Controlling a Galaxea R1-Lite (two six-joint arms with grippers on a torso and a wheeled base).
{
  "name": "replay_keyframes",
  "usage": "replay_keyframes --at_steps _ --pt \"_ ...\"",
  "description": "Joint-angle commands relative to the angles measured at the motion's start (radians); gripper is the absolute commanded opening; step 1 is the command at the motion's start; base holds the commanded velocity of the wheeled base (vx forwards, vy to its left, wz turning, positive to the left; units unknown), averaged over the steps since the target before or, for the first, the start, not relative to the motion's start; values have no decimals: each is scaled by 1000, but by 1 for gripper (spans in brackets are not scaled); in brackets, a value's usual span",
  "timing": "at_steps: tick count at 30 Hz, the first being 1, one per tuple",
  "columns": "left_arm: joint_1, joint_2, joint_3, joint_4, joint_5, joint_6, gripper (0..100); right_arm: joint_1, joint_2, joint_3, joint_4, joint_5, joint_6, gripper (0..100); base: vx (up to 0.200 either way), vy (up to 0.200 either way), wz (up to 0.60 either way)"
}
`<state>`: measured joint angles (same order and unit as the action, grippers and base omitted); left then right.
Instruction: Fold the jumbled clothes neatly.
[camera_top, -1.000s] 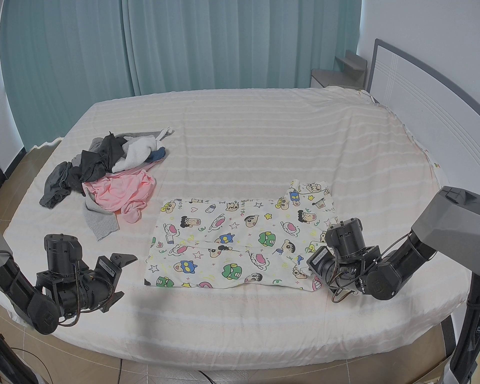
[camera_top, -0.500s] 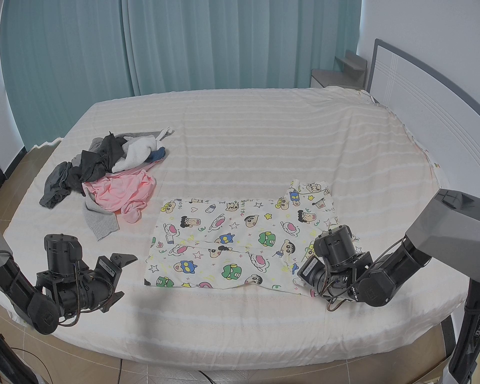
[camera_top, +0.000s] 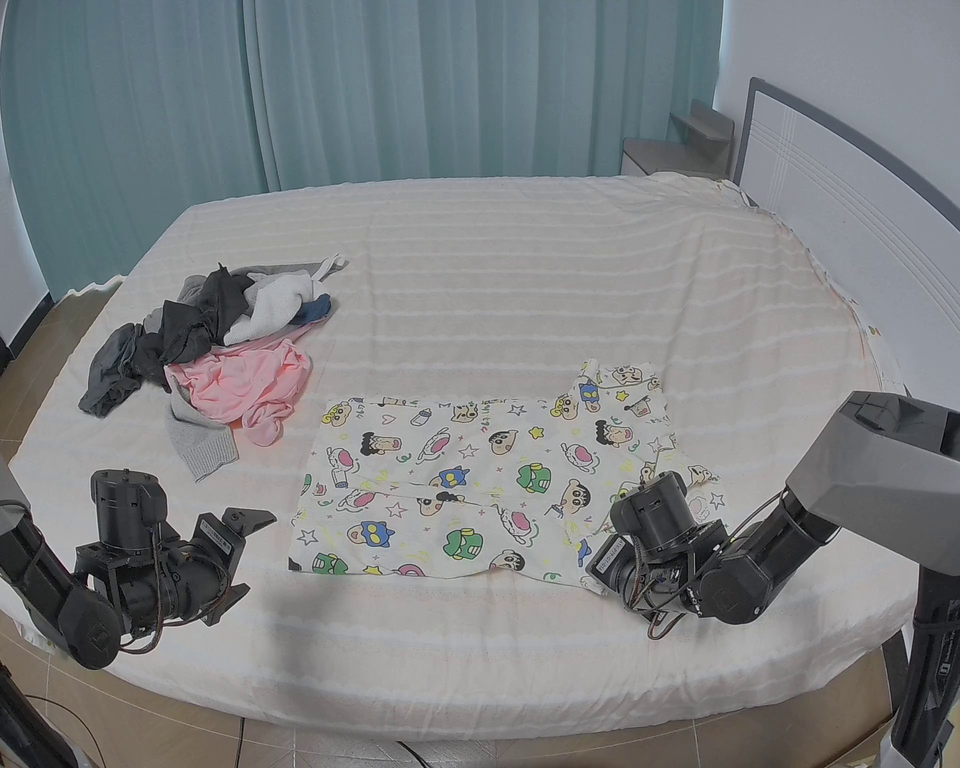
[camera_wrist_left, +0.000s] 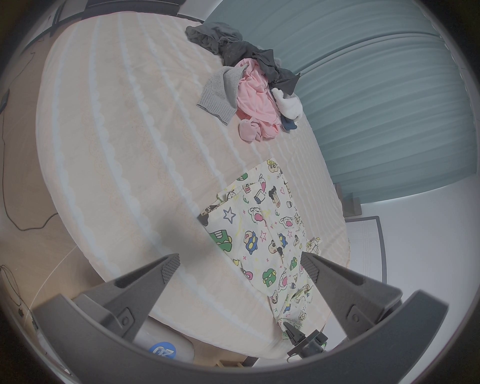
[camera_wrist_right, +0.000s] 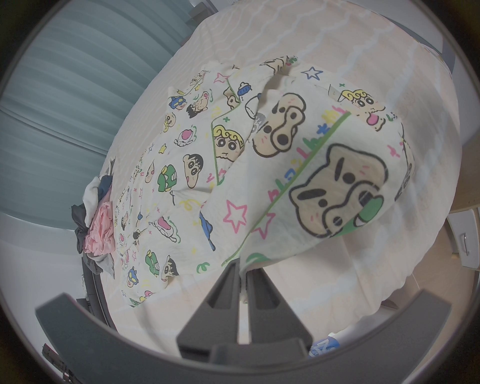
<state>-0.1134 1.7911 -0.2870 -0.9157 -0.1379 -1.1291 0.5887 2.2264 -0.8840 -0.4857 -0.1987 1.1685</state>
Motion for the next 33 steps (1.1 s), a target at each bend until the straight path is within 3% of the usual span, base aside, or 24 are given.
replay_keyframes --at_steps 1,5,6,17,24,26,27,28,29,33 --pt "0 13 2 -8 0 0 100 -3 13 -3 -1 1 2 0 0 0 0" --pt "0 22 2 -8 0 0 100 -3 7 -3 -4 -2 0 0 0 0 0" --pt "0 22 2 -8 0 -1 100 -3 6 -3 -4 -1 0 100 0 0 0" --pt "0 22 2 -8 0 -1 100 14 -74 43 4 -5 -3 100 0 0 0" --pt "0 22 2 -8 0 -1 100 22 -234 211 50 -7 -32 100 0 0 0" --pt "0 22 2 -8 1 -1 100 -24 -323 278 53 -4 -110 100 0 0 0" --pt "0 22 2 -8 1 -1 100 -24 -323 278 53 -4 -110 100 0 0 0" --pt "0 19 2 -8 0 -1 100 -75 -370 310 47 13 -193 100 0 0 0" --pt "0 19 2 -8 0 0 100 -90 -379 313 45 22 -214 100 0 0 0" --pt "0 17 2 -8 0 -1 100 -184 -392 303 38 113 -316 100 0 0 0"
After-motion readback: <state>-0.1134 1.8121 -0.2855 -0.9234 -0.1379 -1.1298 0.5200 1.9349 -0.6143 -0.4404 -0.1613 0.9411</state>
